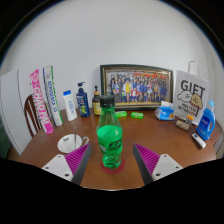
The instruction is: Pour water
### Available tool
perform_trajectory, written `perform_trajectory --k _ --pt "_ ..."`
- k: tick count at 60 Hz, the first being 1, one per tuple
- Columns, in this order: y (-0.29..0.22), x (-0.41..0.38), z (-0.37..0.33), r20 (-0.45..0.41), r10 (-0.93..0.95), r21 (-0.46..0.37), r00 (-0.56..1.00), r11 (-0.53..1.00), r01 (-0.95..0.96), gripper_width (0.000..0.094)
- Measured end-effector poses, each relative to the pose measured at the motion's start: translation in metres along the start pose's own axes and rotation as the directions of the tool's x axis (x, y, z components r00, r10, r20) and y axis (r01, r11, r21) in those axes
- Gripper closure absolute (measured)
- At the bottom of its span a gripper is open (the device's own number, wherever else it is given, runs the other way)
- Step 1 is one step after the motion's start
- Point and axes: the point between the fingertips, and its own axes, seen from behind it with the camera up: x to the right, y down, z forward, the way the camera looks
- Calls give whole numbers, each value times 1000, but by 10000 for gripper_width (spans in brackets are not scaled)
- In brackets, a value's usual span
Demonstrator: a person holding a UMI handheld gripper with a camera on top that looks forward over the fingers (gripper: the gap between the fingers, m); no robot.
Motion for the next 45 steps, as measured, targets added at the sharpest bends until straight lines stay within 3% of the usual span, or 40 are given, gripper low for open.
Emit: perform_trajectory --k 12,19,45 --pt "2 -18 -86 -50 -9 -142 999 990 2 85" --pt "2 -28 -129 -82 -27 -184 996 983 11 84" --pt "-3 -55 -181 -100 -25 -177 995 984 7 79"
